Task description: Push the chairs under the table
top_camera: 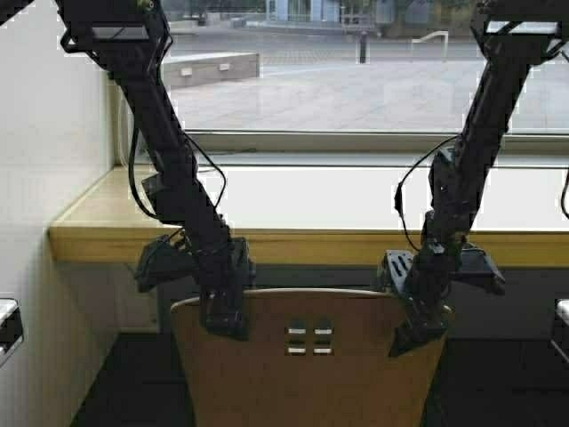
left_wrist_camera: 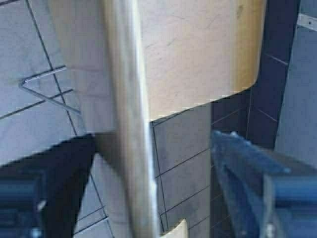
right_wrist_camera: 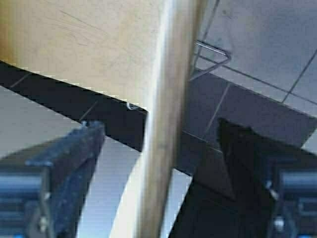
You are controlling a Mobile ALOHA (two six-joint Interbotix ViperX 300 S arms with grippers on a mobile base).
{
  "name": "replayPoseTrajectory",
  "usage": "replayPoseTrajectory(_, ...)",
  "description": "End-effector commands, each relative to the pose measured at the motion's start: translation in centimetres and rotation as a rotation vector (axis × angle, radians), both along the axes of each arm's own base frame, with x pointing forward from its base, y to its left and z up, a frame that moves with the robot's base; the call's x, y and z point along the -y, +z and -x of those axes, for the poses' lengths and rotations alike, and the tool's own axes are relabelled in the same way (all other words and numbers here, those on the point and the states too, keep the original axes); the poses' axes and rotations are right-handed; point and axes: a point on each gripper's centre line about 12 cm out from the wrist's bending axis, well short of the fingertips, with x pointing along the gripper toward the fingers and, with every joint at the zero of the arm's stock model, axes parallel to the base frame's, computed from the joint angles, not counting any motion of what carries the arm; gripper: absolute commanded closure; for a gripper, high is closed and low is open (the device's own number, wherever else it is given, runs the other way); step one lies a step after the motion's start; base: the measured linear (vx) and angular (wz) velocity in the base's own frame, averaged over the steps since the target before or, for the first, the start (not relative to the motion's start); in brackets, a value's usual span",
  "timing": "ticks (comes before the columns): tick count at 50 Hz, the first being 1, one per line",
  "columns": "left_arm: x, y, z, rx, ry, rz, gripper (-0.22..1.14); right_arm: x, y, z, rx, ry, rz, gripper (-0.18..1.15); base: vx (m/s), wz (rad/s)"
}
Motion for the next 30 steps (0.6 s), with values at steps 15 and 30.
replayPoseTrajectory(15,0.2,1.0,-1.9,0.048,0.012,0.018,0.75,-0.3,0.5,-1.2,0.028,0.001,-0.020,0.87,0.01,0.00)
replayPoseTrajectory(30,0.4,0.7,-2.9,0.069,0.014,0.025,0.87,-0.4,0.2,-1.0,0.015,0.005,-0.029,0.93,0.03,0.00)
